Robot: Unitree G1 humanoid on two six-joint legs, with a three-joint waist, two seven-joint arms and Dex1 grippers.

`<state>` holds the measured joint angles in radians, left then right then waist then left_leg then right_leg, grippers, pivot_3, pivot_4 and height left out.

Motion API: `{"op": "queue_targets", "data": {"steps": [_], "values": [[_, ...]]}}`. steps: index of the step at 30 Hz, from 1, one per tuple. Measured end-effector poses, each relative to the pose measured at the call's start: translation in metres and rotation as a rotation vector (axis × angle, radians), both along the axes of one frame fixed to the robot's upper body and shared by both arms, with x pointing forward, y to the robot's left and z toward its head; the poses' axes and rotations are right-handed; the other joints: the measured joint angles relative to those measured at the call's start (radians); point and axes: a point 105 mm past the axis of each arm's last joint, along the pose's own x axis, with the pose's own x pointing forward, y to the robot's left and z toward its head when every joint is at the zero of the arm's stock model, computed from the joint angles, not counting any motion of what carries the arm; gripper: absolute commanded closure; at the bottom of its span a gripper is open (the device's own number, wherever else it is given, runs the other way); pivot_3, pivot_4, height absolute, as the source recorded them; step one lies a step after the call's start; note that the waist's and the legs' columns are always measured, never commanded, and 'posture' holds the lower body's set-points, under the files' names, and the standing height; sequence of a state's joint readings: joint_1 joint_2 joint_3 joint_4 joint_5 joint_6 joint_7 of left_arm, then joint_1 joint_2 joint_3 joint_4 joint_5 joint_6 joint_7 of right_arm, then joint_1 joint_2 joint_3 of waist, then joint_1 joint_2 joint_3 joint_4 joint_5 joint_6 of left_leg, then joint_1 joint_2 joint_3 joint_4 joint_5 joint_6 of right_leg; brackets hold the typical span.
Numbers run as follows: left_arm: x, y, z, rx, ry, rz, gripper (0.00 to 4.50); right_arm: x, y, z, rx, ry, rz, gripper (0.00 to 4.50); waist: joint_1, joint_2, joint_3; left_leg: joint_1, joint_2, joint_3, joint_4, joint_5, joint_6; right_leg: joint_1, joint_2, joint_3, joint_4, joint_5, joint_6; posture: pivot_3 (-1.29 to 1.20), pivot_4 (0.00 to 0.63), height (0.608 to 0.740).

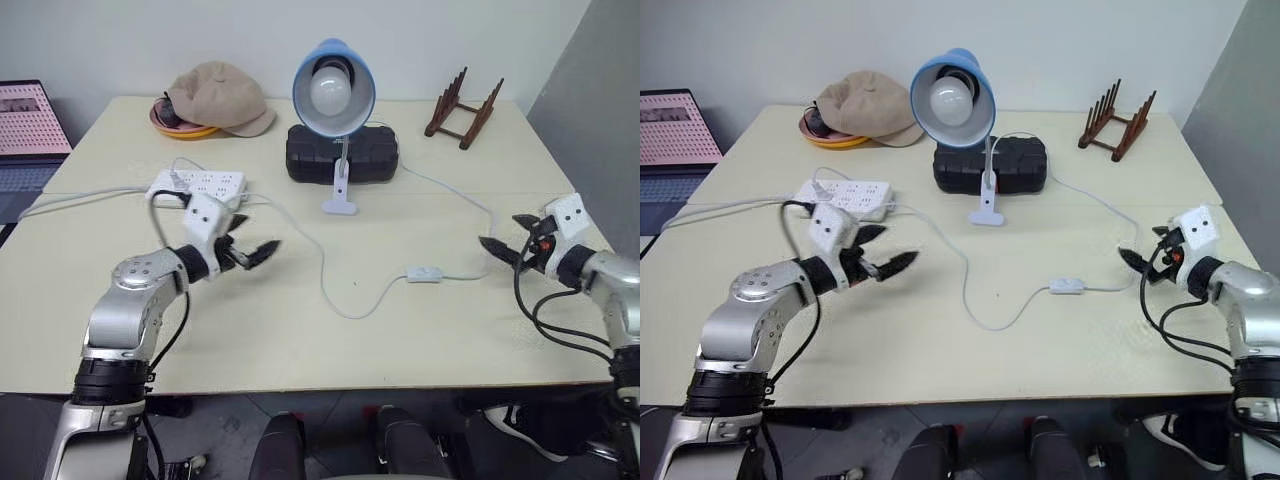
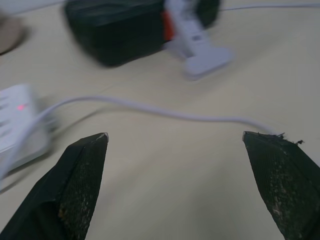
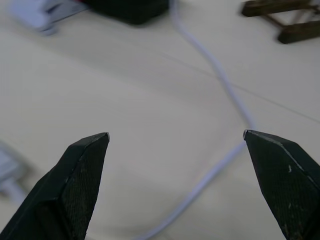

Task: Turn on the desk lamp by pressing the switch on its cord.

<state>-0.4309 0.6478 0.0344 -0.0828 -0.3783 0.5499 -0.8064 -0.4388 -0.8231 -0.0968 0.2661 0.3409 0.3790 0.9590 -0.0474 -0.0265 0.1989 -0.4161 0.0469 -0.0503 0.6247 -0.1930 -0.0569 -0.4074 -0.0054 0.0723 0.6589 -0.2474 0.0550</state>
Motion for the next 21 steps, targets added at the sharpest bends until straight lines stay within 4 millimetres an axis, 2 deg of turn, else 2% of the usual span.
{"op": "queue_targets", "data": {"steps": [2, 4, 7, 12, 21], "values": [[-0.008, -0.024, 0.013, 0.04, 0.006, -0.16, 0.01, -0.006, 0.023, 0.0, -0.014, 0.107, 0.196, 0.0, -0.005, 0.0, 0.0, 0.0, 0.0, 0.0, 0.001, 0.0, 0.0, 0.0, 0.0, 0.0, 0.0, -0.001, -0.002, 0.0, 0.15, 0.74], [-0.015, -0.041, 0.019, 0.069, -0.001, -0.273, 0.01, -0.009, 0.036, 0.0, -0.029, 0.151, 0.3, 0.0, -0.012, 0.0, 0.0, 0.0, 0.0, 0.0, 0.001, 0.0, 0.0, 0.0, 0.0, 0.001, 0.0, -0.002, -0.003, 0.0, 0.15, 0.74], [-0.028, -0.059, 0.011, 0.095, 0.049, -0.404, 0.01, -0.007, 0.043, -0.01, -0.065, 0.231, 0.383, 0.0, -0.014, 0.0, 0.0, 0.0, 0.0, 0.0, 0.0, 0.0, 0.0, -0.001, 0.0, 0.0, 0.0, -0.001, -0.001, 0.0, 0.15, 0.74], [-0.038, -0.07, 0.001, 0.128, 0.077, -0.504, 0.01, 0.001, 0.058, -0.023, -0.094, 0.278, 0.463, 0.0, -0.014, 0.0, 0.001, -0.001, 0.0, 0.0, 0.0, 0.0, 0.0, -0.003, 0.001, 0.0, 0.001, 0.0, 0.0, 0.0, 0.15, 0.74], [-0.037, -0.069, -0.001, 0.15, 0.054, -0.514, 0.01, 0.003, 0.06, -0.035, -0.119, 0.306, 0.509, 0.0, -0.009, 0.0, 0.001, -0.002, 0.0, 0.0, 0.0, 0.0, 0.0, -0.003, 0.0, 0.0, 0.001, 0.0, 0.001, 0.0, 0.15, 0.74]]}}
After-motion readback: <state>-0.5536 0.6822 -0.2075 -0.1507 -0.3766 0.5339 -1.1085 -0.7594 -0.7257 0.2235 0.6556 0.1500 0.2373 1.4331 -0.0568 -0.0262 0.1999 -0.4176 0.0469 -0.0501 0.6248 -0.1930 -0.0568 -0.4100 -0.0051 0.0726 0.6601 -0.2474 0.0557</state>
